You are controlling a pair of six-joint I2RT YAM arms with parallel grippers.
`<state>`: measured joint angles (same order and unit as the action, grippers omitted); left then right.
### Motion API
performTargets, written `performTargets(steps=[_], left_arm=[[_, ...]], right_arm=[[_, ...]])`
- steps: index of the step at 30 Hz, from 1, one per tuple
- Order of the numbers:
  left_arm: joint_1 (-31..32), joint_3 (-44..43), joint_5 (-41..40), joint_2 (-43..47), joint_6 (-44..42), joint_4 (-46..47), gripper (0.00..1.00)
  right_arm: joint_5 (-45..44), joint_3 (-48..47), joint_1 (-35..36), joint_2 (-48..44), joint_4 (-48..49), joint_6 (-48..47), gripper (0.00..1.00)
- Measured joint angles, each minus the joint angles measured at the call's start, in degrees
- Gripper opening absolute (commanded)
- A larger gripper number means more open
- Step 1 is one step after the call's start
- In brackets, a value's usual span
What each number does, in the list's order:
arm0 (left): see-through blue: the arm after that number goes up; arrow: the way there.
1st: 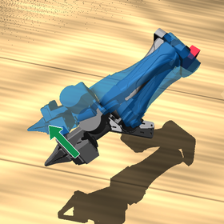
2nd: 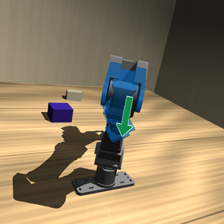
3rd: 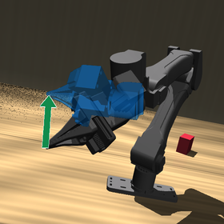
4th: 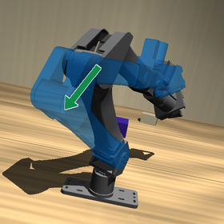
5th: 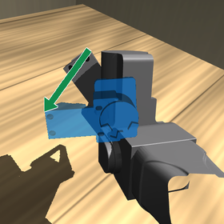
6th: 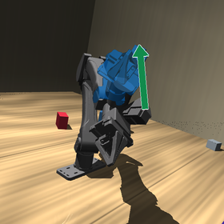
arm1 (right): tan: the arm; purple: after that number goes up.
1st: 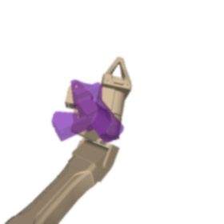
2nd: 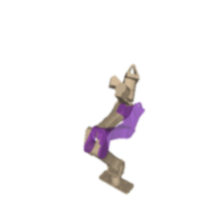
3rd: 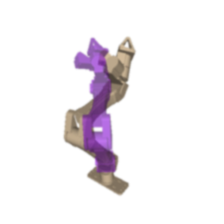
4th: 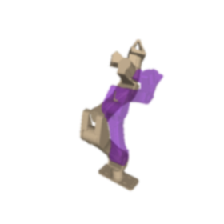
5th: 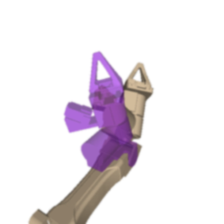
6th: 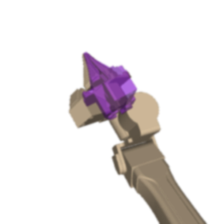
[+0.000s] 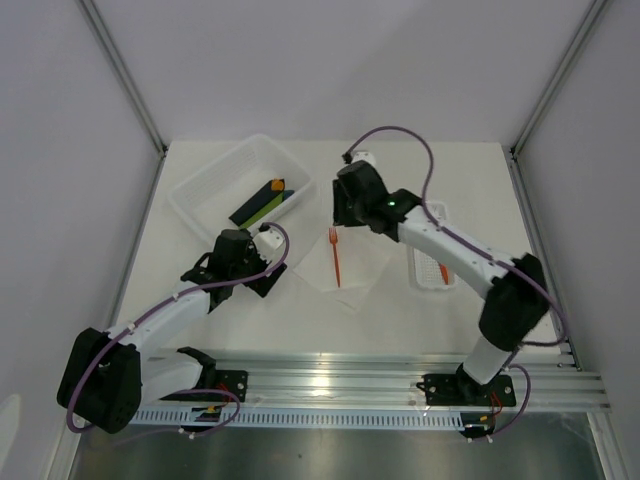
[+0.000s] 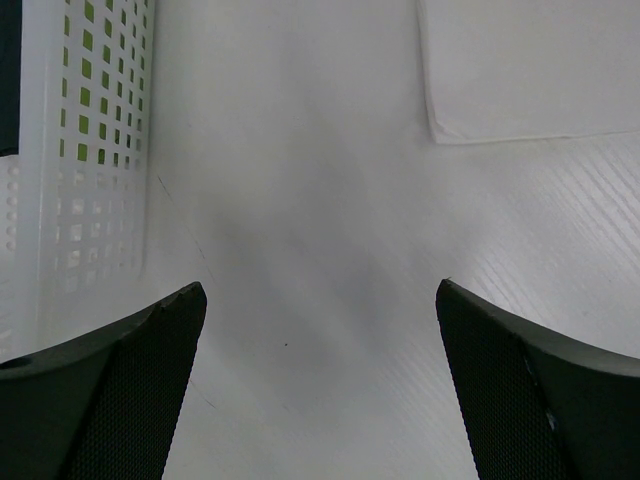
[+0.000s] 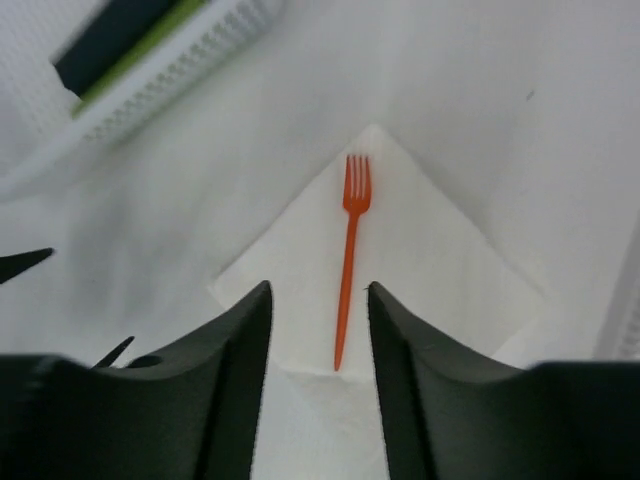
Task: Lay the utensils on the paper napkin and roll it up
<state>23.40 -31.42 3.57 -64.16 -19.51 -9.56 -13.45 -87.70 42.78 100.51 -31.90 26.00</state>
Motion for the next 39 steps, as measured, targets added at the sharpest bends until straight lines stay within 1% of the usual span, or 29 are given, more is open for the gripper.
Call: performTargets(steps=[1,2,3,4,5,6,8,9,11,15,17,21,23,26,30,35,39], left_arm=[[0.0,0.0,0.0,0.0,0.0,0.0,0.99],[0.0,0.0,0.0,0.0,0.0,0.0,0.99],[0.0,0.0,-0.1,0.0,0.0,-0.2,1.0],[0.0,-0.1,-0.2,0.0,0.0,-0.3,0.99],[0.0,-0.2,-0.4,0.0,0.0,-0.5,0.99],[0.0,-0.3,-0.6,0.0,0.0,-0.5,0.99],[0.0,-0.7,-1.6,0.0,0.0,-1.0,0.99],[0.0,-1.0,-2.6,0.0,0.0,-1.6,1.0],[0.0,-2.4,-5.2,0.1,0.0,-3.4,0.99],[0.0,-7.8,-9.2,1.8,-0.3,-9.7,0.99],[0.0,-10.8,-9.7,4.2,-0.5,-13.4,1.0],[0.0,-14.3,-9.8,8.3,0.0,-19.4,1.0],[0.0,-14.0,-9.8,9.4,0.4,-21.4,0.99],[0.0,-11.3,-9.4,9.7,1.3,-22.9,1.0],[0.0,-9.8,-9.2,9.0,1.8,-25.8,1.0],[0.0,-9.8,-8.9,9.0,2.1,-25.7,1.0],[0.0,-9.8,-8.9,8.9,2.1,-25.7,0.99]], right_arm=[[-0.4,1.7,-1.0,-4.4,0.8,-0.9,0.32],[-0.5,3.8,-2.7,-8.5,1.4,-1.6,0.13],[-0.5,5.9,-5.2,-12.2,1.4,-2.5,0.06],[0.0,8.0,-8.4,-15.3,1.8,-2.8,0.02],[-0.2,9.7,-11.5,-17.1,2.0,-3.0,0.01],[-0.4,11.5,-15.1,-18.4,1.8,-3.3,0.03],[-2.3,14.5,-21.9,-17.7,1.0,-4.1,0.06],[-2.9,15.9,-24.1,-16.2,0.3,-4.5,0.06],[-2.7,18.8,-26.1,-12.6,-1.0,-5.5,0.08],[-2.1,22.2,-27.1,-8.3,-3.5,-7.3,0.11],[-1.8,22.2,-27.6,-7.8,-3.6,-8.2,0.15],[-1.4,22.0,-29.7,-6.8,-2.8,-9.5,0.2],[-1.2,21.8,-30.5,-5.1,-2.4,-10.2,0.22],[-1.1,21.7,-31.0,-2.0,-2.1,-11.3,0.26],[-1.0,20.7,-31.3,1.2,-2.1,-12.7,0.27],[0.1,19.6,-32.5,2.5,-1.6,-13.5,0.27],[0.9,19.6,-33.5,2.9,-0.6,-13.8,0.3]])
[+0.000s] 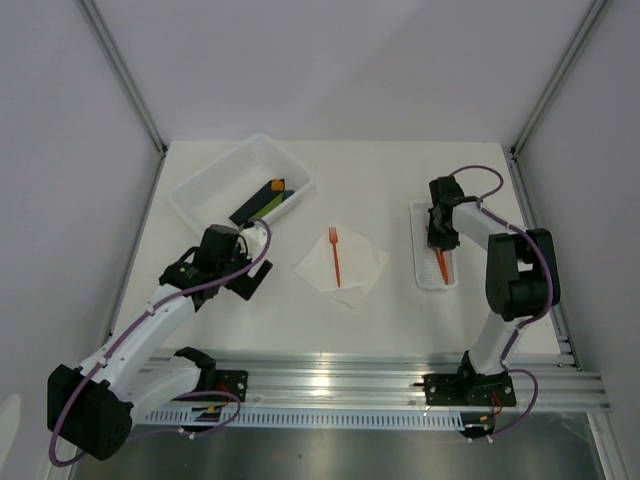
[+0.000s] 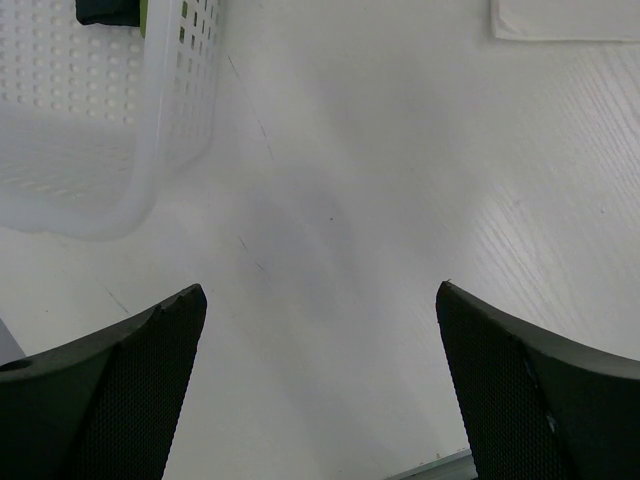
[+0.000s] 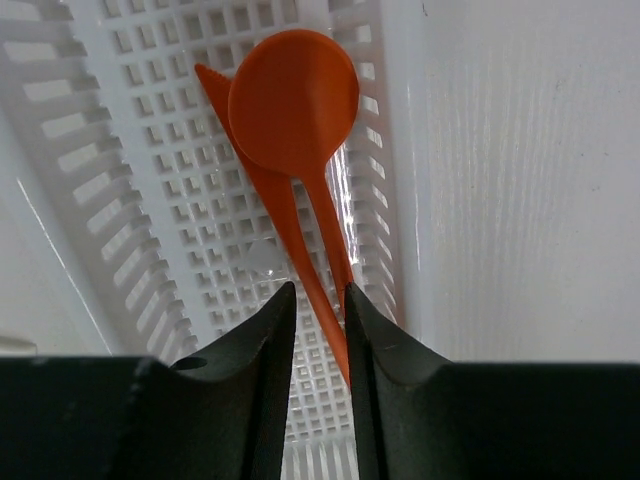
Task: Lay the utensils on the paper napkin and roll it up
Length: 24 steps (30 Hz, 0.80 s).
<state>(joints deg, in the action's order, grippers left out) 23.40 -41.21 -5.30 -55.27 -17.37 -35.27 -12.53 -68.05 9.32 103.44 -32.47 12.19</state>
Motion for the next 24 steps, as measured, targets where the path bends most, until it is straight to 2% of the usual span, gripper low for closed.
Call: performTargets(steps=[16,18,19,22,24], left_arm=[[0.0,0.0,0.2,-0.5,0.0,0.0,1.0],[0.0,0.0,0.2,-0.5,0.0,0.0,1.0],[0.0,0.0,0.4,-0.5,0.0,0.0,1.0],[0.0,0.0,0.7,-0.5,0.0,0.0,1.0],[0.0,0.0,0.9,-0.5,0.0,0.1,1.0]], right_arm=[[6.1,1.3,-1.0,1.4,3.4,-0.3,0.26],[6.3,1.4,-1.0,1.4,3.4,-0.4,0.21],[6.4,1.4,-1.0,1.4,3.5,-0.5,0.14],[7.1,1.6,-1.0,1.4,3.6,-1.0,0.04],[7.3,1.6,-1.0,1.1,3.8,-1.6,0.0]])
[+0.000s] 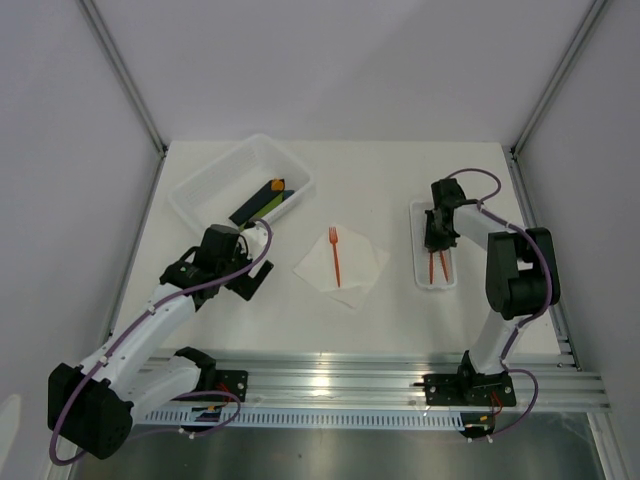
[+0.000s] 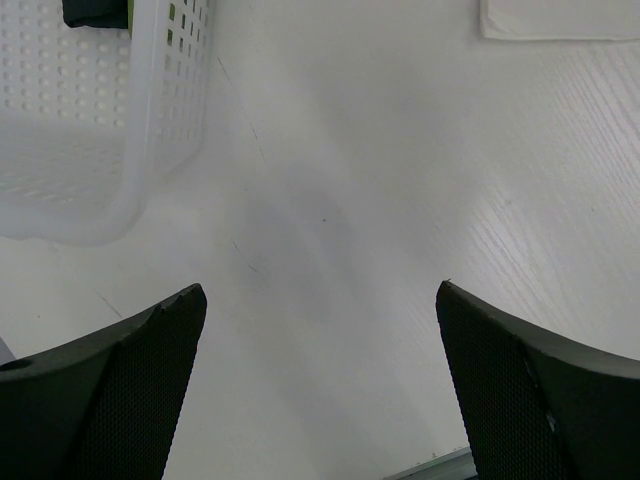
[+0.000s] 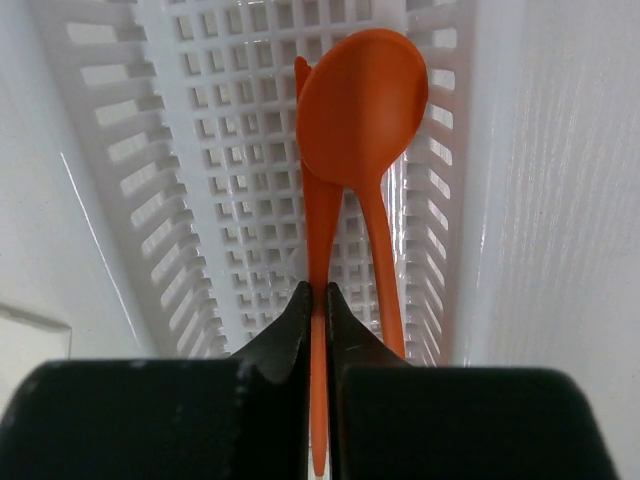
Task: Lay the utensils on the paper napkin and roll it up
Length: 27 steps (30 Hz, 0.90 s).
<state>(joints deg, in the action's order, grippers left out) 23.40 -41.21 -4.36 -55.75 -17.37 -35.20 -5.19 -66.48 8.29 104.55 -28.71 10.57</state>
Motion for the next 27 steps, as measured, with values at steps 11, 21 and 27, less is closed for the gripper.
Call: performTargets(steps=[11,21,27], left_arm=[[0.0,0.0,0.1,0.0,0.0,0.0,1.0],[0.0,0.0,0.3,0.0,0.0,0.1,0.99],[0.0,0.2,0.5,0.0,0.0,0.2,0.99]], right_arm=[[-0.4,-0.7,1.2,-7.3,-1.9,-1.5,0.0],[-7.2,-5.1,28.8,-19.4,8.6,11.0,0.0],[-7.2,-12.7,33.9,2.5,7.8,17.7,0.0]])
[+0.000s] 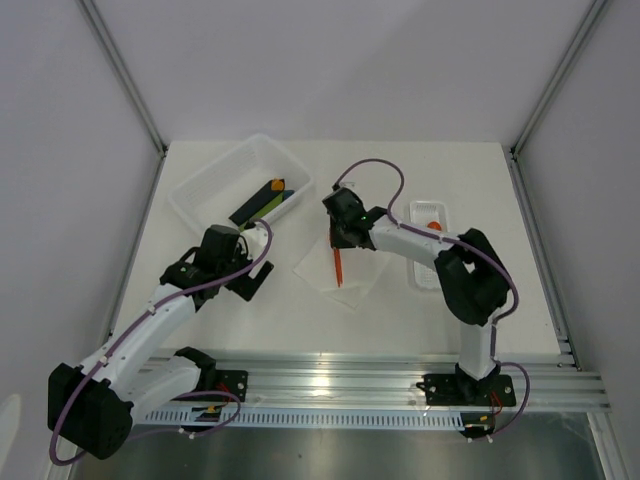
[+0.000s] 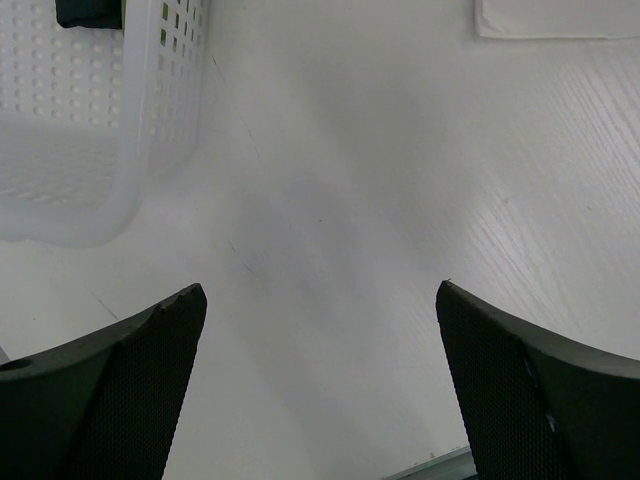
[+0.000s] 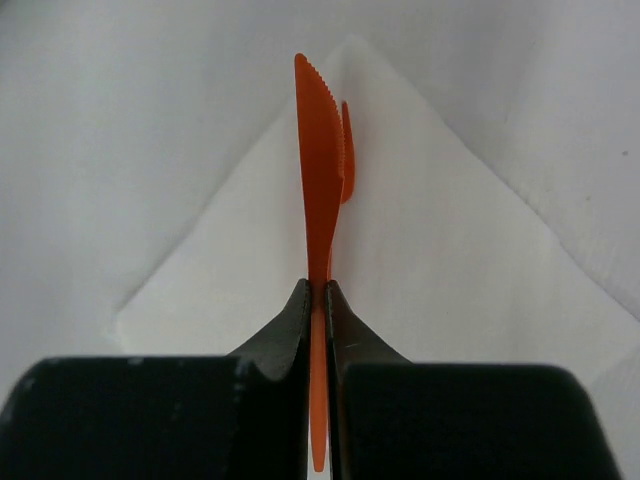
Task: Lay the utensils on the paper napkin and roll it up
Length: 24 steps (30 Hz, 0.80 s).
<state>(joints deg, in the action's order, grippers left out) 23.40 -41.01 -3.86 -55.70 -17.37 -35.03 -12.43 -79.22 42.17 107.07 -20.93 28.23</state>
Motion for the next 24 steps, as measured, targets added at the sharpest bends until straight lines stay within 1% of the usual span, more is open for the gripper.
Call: performTargets(steps=[2,4,8,24], left_arm=[[0.0,0.1,0.0,0.1,0.0,0.0,0.99],[0.0,0.1,0.0,0.1,0.0,0.0,1.0],[0.0,0.1,0.2,0.0,0.0,0.0,1.0],[0.0,0.2,0.6,-0.2,0.0,0.2,1.0]], right_arm=[[-0.2,-1.2,0.3,4.5,-1.7,0.3,0.0],[-0.2,-1.3,0.5,6.5,-2.9,0.3,0.0],[-0.3,-2.0,0.5,6.7,-4.0,0.2,0.0],[-0.1,-2.8,-1.2,6.9,-3.6,0.7,0.0]])
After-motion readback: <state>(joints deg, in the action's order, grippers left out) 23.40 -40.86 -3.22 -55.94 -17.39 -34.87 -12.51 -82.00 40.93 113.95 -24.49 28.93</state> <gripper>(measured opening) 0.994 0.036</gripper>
